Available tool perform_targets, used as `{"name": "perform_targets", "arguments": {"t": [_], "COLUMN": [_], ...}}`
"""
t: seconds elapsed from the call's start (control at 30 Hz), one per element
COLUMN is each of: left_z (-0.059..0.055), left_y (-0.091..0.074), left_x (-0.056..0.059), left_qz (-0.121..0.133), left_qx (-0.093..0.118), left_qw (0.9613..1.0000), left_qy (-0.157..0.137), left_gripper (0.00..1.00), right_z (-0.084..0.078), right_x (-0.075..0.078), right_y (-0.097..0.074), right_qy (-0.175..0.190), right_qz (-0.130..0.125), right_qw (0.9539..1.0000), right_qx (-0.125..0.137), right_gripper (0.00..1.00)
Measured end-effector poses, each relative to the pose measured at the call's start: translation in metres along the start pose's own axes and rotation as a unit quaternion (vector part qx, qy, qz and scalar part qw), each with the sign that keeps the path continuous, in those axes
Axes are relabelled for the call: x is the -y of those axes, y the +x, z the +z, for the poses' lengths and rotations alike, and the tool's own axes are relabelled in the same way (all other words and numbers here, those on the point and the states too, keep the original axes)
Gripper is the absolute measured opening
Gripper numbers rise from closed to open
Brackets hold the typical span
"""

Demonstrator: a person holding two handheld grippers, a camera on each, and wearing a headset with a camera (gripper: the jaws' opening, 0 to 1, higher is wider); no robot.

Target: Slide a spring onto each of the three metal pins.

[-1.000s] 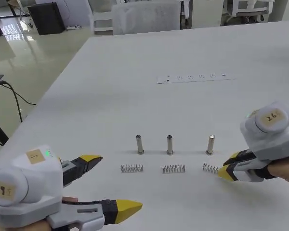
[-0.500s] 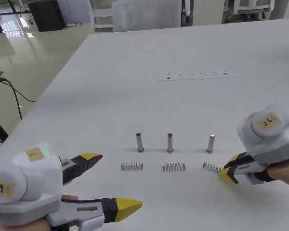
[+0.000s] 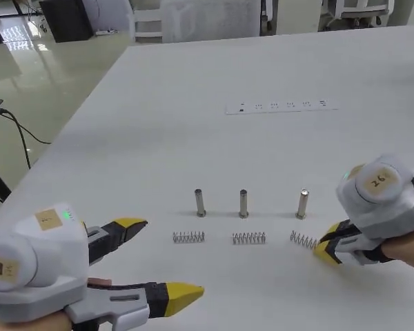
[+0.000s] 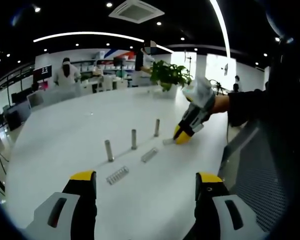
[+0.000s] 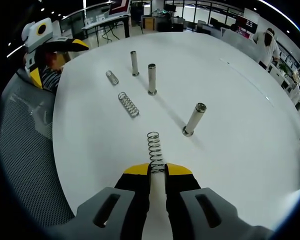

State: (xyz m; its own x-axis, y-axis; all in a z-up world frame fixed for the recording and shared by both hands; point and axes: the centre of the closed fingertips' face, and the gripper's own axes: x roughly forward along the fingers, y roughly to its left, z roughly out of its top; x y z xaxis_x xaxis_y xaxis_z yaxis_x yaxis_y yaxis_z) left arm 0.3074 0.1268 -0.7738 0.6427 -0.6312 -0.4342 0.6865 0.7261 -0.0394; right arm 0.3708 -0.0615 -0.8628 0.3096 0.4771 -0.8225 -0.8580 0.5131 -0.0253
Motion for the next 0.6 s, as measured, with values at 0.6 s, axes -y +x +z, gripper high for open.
{"name": "perform_targets", "arguments": {"t": [0.6], "left_z": [0.002], "left_y": [0.004], "left_x": [0.005], "left_qz": [-0.014], "left_qx": [-0.006], "left_qw": [0.9997], "left_qy": [0.018], "left_gripper": [0.77], "right_z": [0.018], "right_x": [-0.014], "right_y": [-0.01], "right_qy": [0.001], "right_qz": [0.015], "right_qw": [0.9997], "right_qx": [0.02], "right_gripper": [0.08]}}
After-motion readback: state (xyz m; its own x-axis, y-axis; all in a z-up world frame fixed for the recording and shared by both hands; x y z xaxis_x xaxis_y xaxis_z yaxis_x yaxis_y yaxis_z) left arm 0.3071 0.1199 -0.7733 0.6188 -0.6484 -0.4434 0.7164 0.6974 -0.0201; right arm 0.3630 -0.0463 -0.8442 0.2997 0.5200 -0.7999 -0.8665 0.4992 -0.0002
